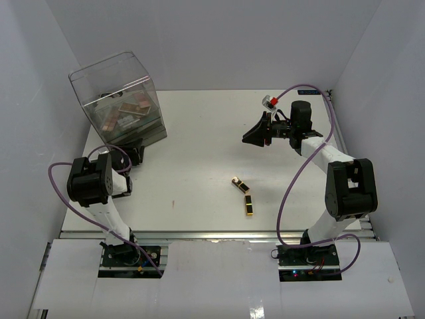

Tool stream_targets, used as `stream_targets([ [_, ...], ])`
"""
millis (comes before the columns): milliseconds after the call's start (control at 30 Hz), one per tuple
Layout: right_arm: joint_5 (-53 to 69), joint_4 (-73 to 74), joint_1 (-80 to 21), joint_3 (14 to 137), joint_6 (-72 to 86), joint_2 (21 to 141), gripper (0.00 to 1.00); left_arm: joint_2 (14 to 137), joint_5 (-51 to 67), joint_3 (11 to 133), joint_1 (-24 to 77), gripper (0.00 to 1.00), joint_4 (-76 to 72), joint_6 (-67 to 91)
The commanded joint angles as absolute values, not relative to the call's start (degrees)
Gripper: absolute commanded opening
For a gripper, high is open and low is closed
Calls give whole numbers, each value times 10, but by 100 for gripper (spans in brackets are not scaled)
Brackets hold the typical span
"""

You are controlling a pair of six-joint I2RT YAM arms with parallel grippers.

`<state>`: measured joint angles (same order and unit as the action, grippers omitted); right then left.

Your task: Organize the makeup

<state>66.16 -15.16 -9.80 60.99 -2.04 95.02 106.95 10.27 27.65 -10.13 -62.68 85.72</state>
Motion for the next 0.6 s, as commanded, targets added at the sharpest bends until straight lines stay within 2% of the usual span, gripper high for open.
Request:
stream_targets([
  [0, 667, -162, -95, 614, -26, 954, 35, 1076, 91, 305, -105, 52, -611, 849],
  [200, 668, -162, -92, 614, -26, 953, 35, 1083, 72, 318, -105, 45, -577, 852],
  [567, 669, -163, -91, 613, -24, 948, 35, 1091, 77, 311, -107, 13, -590, 867],
])
